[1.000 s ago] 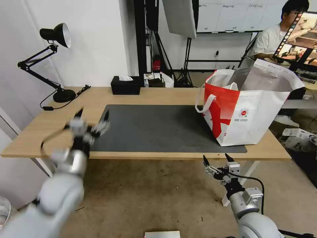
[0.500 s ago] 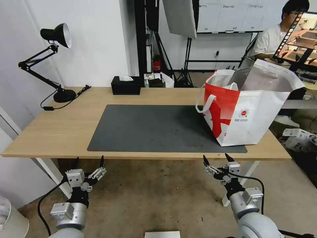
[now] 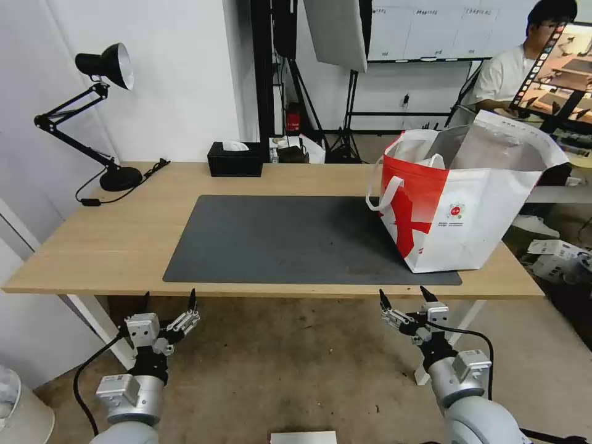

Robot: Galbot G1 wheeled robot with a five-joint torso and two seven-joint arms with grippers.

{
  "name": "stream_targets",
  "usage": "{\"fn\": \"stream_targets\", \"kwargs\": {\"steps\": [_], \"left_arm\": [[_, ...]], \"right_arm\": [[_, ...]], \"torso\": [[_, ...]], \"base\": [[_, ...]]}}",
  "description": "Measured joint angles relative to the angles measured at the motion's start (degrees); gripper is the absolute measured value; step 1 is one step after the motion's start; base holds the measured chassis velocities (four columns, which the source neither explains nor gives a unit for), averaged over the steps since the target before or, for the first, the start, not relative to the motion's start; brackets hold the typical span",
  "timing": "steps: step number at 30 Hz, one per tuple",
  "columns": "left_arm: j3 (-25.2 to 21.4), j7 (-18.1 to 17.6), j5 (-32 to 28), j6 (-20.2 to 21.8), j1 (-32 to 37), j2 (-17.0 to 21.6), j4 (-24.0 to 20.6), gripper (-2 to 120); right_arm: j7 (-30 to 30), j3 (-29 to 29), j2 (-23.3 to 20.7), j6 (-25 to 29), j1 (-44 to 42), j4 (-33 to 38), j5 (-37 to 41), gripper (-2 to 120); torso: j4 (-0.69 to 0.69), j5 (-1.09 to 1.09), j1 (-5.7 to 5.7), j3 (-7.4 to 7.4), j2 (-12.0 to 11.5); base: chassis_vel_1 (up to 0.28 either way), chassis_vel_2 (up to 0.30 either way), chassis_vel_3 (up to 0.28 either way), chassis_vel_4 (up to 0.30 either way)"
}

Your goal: Pick up the trash from the table and place it into the takeout bag.

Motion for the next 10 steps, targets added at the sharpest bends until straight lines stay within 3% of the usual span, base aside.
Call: {"fn": "stream_targets", "kwargs": {"steps": [10], "left_arm": [[0.06, -0.01, -0.06, 0.08, -0.13, 0.04, 0.05, 100]], "right_arm": [[0.0, 0.0, 0.0, 0.0, -0.01, 0.0, 0.0, 100]], "torso": [[0.0, 0.0, 0.0, 0.0, 0.0]], "base": [[0.0, 0.0, 0.0, 0.0]]}}
